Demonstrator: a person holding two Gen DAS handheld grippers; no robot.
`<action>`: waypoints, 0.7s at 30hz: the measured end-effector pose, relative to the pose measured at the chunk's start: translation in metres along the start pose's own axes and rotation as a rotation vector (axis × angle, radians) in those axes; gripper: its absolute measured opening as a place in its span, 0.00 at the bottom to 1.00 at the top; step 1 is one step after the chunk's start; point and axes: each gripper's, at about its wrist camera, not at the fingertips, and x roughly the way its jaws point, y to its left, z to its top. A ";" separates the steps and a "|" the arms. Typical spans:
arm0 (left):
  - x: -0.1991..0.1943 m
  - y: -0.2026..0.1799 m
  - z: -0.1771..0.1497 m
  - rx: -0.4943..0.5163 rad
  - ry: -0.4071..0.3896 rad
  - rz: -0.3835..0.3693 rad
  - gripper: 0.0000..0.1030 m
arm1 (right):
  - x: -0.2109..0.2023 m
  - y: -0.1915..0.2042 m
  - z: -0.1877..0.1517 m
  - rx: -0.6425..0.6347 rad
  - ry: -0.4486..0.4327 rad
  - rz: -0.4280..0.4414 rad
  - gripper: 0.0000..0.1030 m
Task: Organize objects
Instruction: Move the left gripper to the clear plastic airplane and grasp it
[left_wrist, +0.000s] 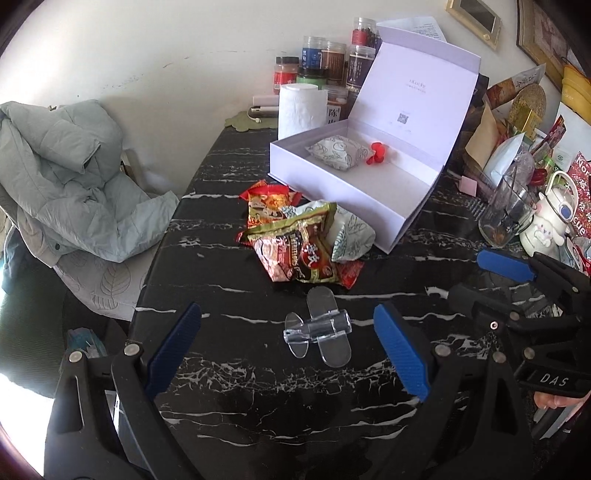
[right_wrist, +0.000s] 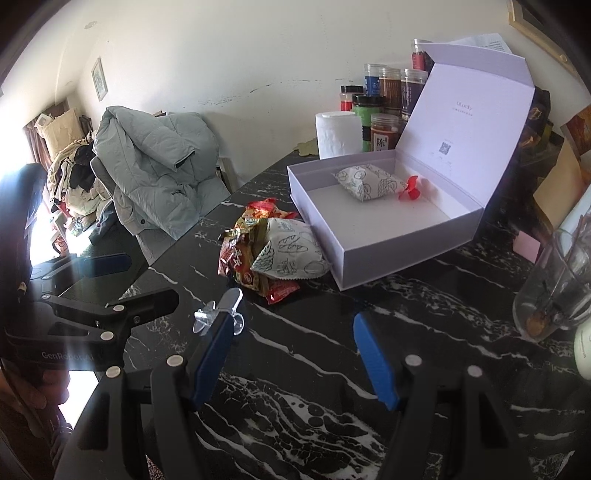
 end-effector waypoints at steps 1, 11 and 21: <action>0.003 -0.001 -0.003 -0.001 0.010 -0.004 0.92 | 0.002 0.000 -0.003 0.000 0.006 0.001 0.67; 0.031 -0.005 -0.023 -0.019 0.071 -0.036 0.92 | 0.013 -0.010 -0.027 0.008 0.031 -0.004 0.67; 0.058 -0.014 -0.030 -0.016 0.109 -0.042 0.92 | 0.028 -0.026 -0.029 0.030 0.056 -0.009 0.67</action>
